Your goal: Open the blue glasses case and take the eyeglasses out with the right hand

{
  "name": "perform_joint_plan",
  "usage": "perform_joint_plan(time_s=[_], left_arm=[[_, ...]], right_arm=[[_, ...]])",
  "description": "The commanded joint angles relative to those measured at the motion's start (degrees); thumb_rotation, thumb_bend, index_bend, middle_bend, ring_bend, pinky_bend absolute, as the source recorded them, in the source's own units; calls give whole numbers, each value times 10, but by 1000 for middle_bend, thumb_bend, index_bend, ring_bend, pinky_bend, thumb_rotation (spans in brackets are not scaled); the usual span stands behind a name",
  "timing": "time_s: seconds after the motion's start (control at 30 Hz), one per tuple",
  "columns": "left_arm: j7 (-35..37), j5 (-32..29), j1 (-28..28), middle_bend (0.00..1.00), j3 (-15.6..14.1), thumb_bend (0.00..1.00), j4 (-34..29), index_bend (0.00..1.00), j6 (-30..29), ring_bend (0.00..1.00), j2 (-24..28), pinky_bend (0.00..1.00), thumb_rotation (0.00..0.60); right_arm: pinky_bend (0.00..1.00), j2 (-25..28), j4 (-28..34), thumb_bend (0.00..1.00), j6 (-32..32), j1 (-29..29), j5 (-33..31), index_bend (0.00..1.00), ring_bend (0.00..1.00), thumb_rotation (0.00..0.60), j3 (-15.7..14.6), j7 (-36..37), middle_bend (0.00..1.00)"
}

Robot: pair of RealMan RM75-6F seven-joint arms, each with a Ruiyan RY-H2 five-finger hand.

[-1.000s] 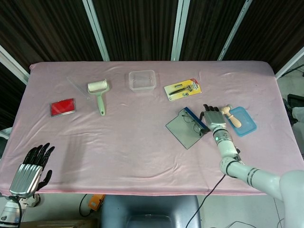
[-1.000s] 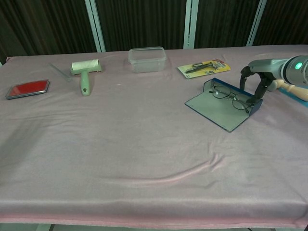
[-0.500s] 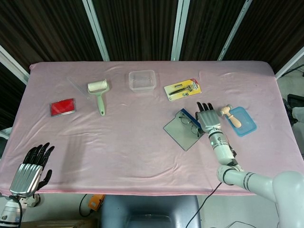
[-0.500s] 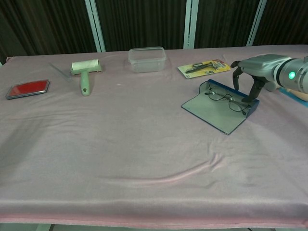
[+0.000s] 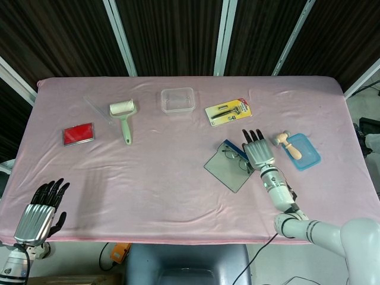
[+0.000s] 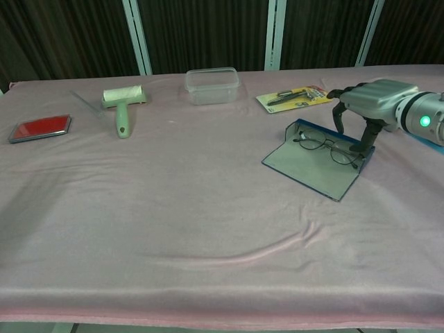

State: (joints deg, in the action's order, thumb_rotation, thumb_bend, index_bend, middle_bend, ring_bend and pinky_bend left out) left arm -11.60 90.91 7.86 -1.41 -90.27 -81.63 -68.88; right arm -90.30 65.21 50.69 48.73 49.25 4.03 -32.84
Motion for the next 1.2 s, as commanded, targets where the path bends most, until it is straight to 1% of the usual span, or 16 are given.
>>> perform_joint_plan(time_s=[0.03, 0.23, 0.43, 0.63, 0.8, 0.93, 1.07, 1.2], left_arm=[[-1, 0, 0, 0, 0, 431, 0, 0, -1, 0, -1, 110, 600], [-5, -6, 2, 0, 2, 431, 1, 0, 4, 0, -3, 110, 600], [-11, -8, 2, 0, 2, 430, 1, 0, 5, 0, -5, 110, 600], [-15, -13, 3, 0, 3, 431, 1, 0, 8, 0, -7, 110, 600], [-17, -14, 4, 0, 3, 430, 2, 0, 10, 0, -9, 110, 600], [-20, -16, 5, 0, 3, 430, 2, 0, 12, 0, -10, 110, 600], [-25, -17, 5, 0, 3, 430, 2, 0, 13, 0, -12, 111, 600], [-28, -19, 6, 0, 3, 432, 2, 0, 15, 0, -14, 110, 600]], right_arm=[[52, -4, -13, 393, 7, -7, 47, 585, 28, 600, -10, 20, 104], [41, -13, -52, 406, 23, -18, 134, 603, 29, 600, -28, 55, 104], [26, -24, -95, 429, 17, -21, 184, 610, 29, 600, -33, 95, 104], [24, -44, -161, 436, 33, -25, 247, 610, 29, 600, -45, 130, 104], [24, -60, -211, 436, 46, -28, 276, 606, 29, 600, -45, 149, 104], [24, -76, -256, 434, 47, -23, 296, 583, 29, 600, -42, 165, 105], [24, -101, -318, 394, 50, -12, 319, 582, 29, 600, -42, 168, 104], [24, -124, -361, 368, 48, -5, 325, 563, 29, 600, -33, 186, 104]])
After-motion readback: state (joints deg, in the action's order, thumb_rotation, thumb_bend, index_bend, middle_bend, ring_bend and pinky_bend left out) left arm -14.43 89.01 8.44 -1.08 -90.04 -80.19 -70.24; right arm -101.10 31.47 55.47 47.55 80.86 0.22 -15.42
